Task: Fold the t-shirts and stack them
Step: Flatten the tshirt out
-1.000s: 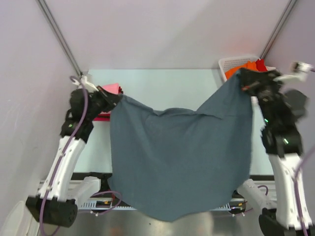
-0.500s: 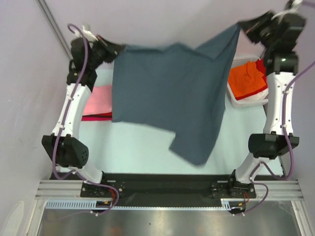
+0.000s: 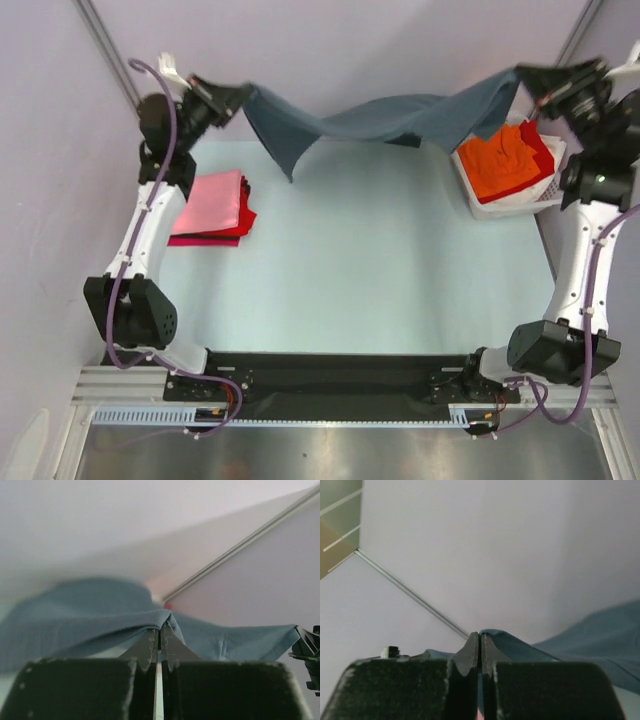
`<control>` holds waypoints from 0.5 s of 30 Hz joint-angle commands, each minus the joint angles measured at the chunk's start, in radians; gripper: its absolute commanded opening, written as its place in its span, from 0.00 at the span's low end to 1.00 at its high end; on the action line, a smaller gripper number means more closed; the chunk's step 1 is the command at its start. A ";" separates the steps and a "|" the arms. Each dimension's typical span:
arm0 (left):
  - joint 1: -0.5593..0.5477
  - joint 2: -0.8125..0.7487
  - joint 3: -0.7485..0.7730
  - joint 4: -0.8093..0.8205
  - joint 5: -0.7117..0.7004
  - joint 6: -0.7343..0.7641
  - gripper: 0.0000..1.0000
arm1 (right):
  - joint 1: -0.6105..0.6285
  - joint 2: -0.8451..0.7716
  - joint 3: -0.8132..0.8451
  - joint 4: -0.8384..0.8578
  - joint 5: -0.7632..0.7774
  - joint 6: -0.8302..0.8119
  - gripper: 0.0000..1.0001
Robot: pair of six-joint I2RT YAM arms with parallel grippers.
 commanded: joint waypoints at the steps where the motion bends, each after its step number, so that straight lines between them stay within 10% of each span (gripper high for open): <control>1: 0.013 -0.026 -0.217 0.103 0.034 0.034 0.00 | -0.005 -0.059 -0.279 0.164 -0.081 0.052 0.00; 15: 0.013 -0.362 -1.089 0.265 -0.026 0.031 0.01 | -0.081 -0.651 -0.974 -0.089 0.009 -0.070 0.00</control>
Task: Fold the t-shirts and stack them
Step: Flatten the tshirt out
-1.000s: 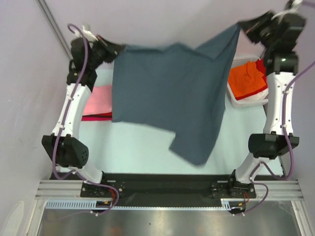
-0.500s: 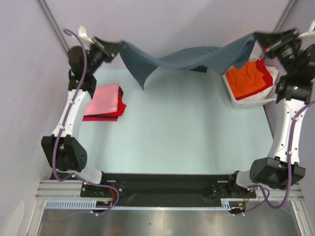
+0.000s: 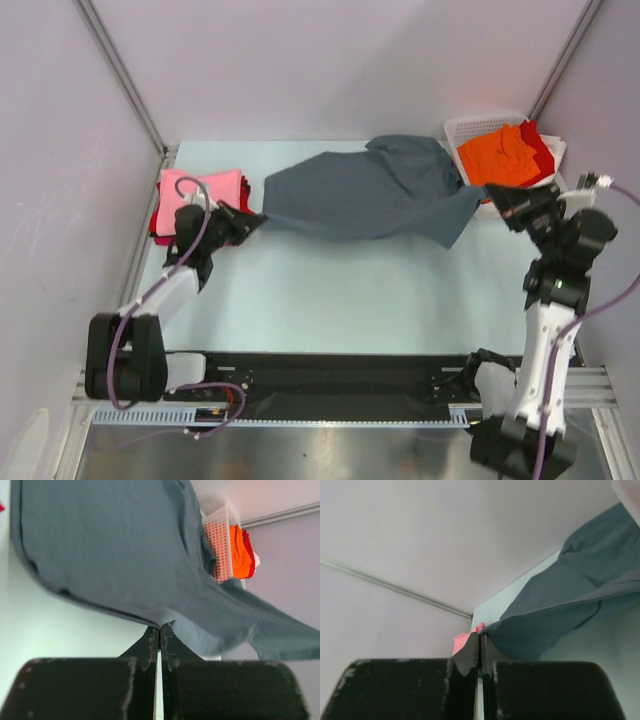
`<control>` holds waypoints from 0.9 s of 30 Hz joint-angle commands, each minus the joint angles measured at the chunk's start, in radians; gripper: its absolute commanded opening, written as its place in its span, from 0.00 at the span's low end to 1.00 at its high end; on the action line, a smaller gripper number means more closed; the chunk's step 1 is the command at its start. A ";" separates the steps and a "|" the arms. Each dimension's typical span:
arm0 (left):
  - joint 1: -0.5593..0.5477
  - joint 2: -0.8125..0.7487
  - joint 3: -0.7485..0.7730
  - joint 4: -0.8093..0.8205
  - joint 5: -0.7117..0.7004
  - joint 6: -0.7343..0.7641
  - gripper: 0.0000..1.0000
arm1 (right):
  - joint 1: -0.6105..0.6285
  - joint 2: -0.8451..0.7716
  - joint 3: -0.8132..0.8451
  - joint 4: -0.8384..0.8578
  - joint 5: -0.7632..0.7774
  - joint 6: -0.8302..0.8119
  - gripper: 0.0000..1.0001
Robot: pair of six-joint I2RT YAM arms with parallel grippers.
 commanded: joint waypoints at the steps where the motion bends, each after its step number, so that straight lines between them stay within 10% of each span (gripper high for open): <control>1: 0.008 -0.138 -0.149 0.153 -0.024 0.009 0.00 | -0.002 -0.179 -0.145 -0.066 0.036 -0.040 0.00; 14: 0.008 -0.644 -0.507 -0.080 -0.039 -0.001 0.00 | 0.119 -0.693 -0.299 -0.626 0.256 -0.264 0.00; 27: 0.008 -0.451 -0.531 0.004 -0.100 -0.040 0.00 | 0.131 -0.450 -0.367 -0.361 0.286 -0.249 0.00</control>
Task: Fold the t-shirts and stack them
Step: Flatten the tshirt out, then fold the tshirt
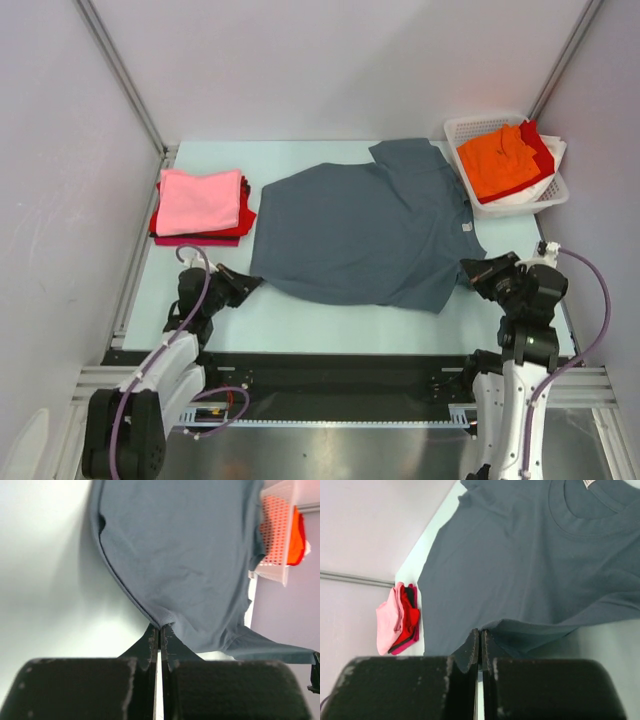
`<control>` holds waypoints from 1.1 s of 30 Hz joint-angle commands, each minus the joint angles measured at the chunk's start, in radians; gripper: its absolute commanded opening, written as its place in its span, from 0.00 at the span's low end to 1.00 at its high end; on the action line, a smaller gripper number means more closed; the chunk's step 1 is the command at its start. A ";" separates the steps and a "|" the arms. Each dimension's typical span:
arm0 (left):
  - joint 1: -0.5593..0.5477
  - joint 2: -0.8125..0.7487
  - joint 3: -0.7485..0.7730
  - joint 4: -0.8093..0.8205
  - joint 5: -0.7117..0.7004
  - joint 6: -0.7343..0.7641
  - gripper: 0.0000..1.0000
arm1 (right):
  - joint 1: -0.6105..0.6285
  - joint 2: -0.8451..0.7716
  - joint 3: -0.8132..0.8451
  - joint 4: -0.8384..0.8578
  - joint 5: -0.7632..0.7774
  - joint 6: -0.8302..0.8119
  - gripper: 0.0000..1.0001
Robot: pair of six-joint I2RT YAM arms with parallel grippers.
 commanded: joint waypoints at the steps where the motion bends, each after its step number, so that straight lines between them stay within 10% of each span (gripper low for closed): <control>1: 0.006 0.071 0.029 0.101 -0.012 -0.024 0.00 | 0.012 0.140 0.022 0.183 0.014 -0.016 0.00; 33: 0.015 0.539 0.330 0.273 -0.035 -0.177 0.00 | 0.151 1.024 0.531 0.467 0.181 -0.053 0.00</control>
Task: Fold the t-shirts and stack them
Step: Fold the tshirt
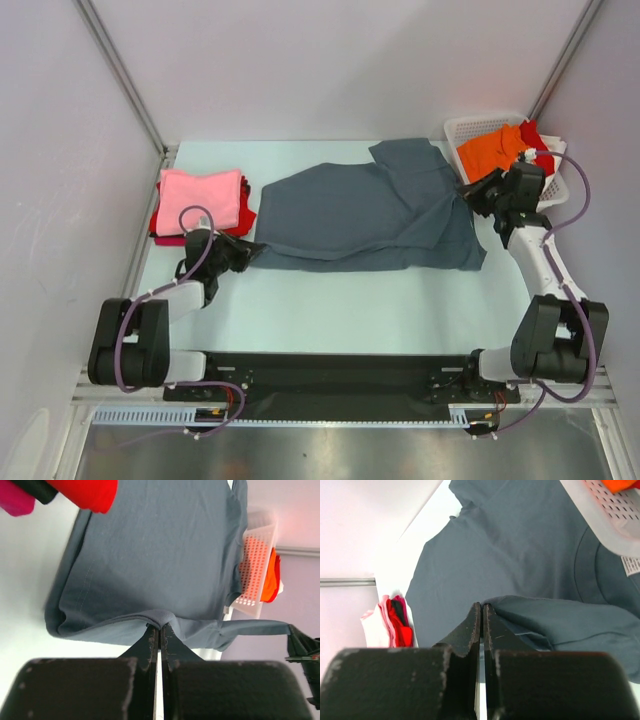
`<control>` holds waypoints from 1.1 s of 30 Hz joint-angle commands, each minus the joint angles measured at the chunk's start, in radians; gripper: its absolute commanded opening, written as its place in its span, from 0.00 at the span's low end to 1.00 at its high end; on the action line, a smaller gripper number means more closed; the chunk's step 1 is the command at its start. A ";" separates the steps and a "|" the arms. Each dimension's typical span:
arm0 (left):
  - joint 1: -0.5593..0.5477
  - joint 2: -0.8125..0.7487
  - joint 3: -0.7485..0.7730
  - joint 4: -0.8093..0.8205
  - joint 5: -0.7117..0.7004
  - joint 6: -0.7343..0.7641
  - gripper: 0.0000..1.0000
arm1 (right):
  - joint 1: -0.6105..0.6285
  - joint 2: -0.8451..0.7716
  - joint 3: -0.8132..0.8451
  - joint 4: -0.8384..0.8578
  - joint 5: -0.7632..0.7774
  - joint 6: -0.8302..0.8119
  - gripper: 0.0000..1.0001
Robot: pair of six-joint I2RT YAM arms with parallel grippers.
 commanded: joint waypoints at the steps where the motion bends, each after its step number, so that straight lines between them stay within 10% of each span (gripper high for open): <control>1: 0.013 0.022 0.040 0.082 -0.017 -0.053 0.00 | 0.006 0.046 0.085 0.041 0.028 -0.032 0.00; 33: 0.035 0.250 0.046 0.317 -0.081 -0.217 0.00 | 0.036 0.357 0.363 0.043 0.070 -0.020 0.00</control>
